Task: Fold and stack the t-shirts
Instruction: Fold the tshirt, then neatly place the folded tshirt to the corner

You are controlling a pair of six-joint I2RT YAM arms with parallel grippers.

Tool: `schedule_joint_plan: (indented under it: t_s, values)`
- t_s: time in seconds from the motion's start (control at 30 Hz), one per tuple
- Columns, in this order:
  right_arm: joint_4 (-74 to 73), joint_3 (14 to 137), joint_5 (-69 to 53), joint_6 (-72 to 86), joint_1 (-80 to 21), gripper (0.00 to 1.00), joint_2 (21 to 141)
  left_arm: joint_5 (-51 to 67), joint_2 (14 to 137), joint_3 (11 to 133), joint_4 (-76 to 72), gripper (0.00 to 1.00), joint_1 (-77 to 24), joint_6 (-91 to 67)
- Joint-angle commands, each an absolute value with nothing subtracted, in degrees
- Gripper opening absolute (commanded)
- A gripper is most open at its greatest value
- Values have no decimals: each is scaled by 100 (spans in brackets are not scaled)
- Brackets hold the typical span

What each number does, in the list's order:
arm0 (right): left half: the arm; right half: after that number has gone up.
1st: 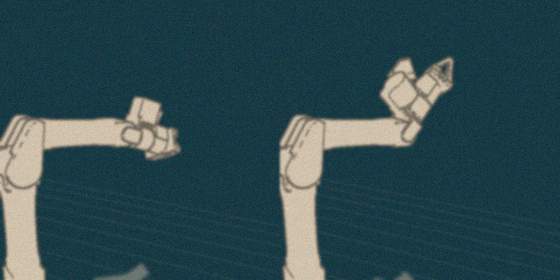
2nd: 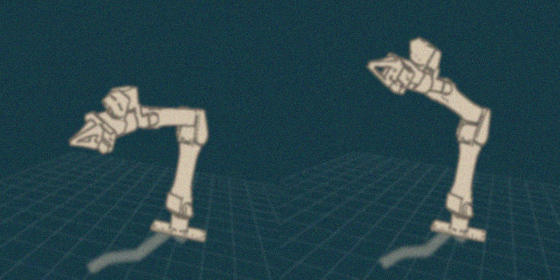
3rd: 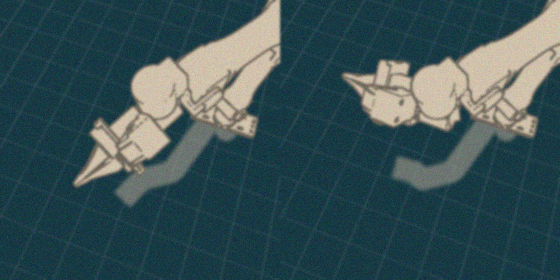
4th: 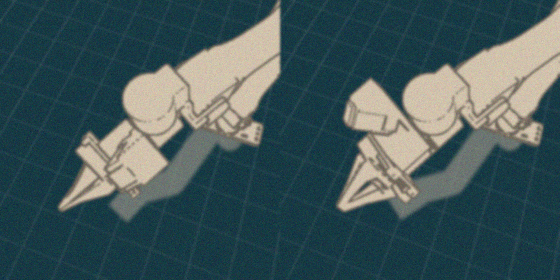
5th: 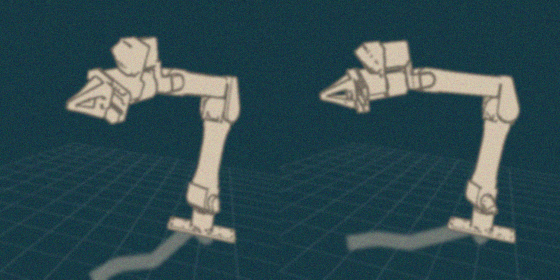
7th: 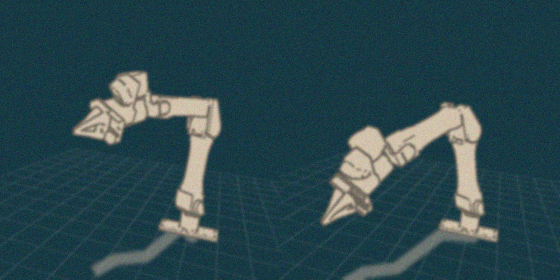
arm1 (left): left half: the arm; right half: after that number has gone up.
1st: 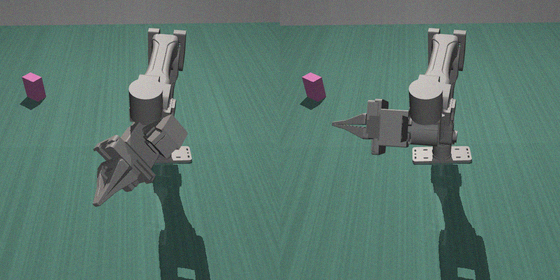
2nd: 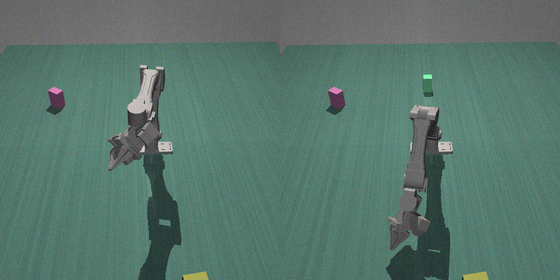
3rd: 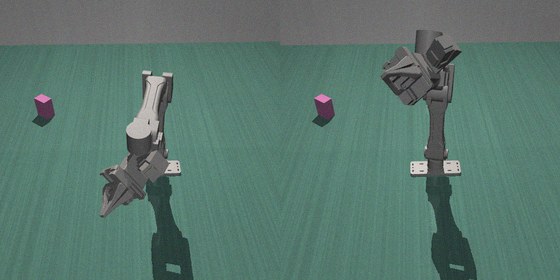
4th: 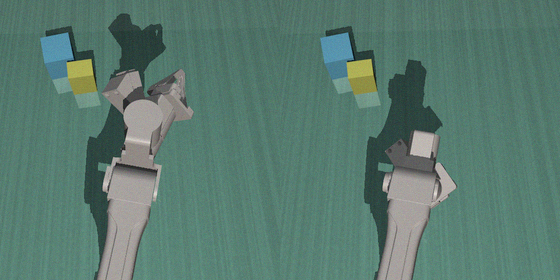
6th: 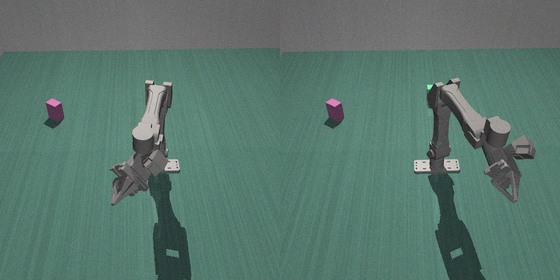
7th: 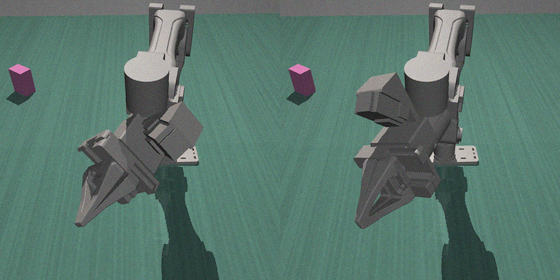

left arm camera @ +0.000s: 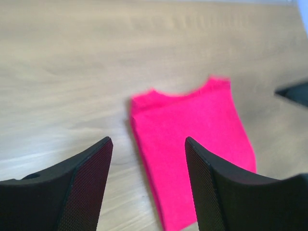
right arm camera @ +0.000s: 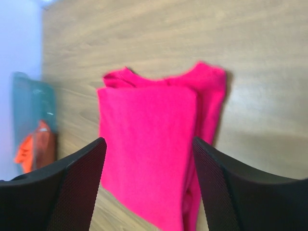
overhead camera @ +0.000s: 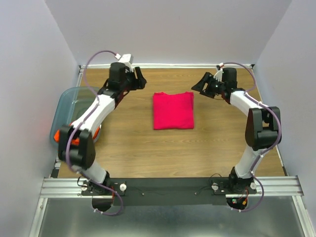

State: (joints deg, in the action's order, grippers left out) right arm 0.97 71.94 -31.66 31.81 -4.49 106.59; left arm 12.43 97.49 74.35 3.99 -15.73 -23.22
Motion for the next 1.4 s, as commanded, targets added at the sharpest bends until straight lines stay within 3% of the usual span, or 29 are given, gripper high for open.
schedule_joint_plan:
  t_s: [0.0,0.13,0.4,0.77,0.93,1.1,1.37]
  values:
    - [-1800,7128,-1777,2567,-886,81,10530,-805,8258,6874,1036,72,-1538,-1626]
    - [-2250,7075,-1108,2496,-1134,81,10442,-1168,7279,6233,1195,75,-1547,-1714]
    - [-2303,7101,-1151,2426,-1353,74,10634,-1599,6040,4888,1222,75,-1547,-1776]
    - [-2320,7593,-862,2505,-1740,64,11417,-1125,5959,4465,642,75,-1547,-1494]
    - [-2382,7638,-563,2444,-1758,45,11628,-1107,5819,4403,598,75,-1547,-1441]
    - [-2452,7918,385,2031,-1679,3,11760,-1072,5836,4386,571,75,-1538,-1424]
    - [-2566,8955,1853,626,-442,1,12084,-949,5757,4543,843,75,-1547,-1529]
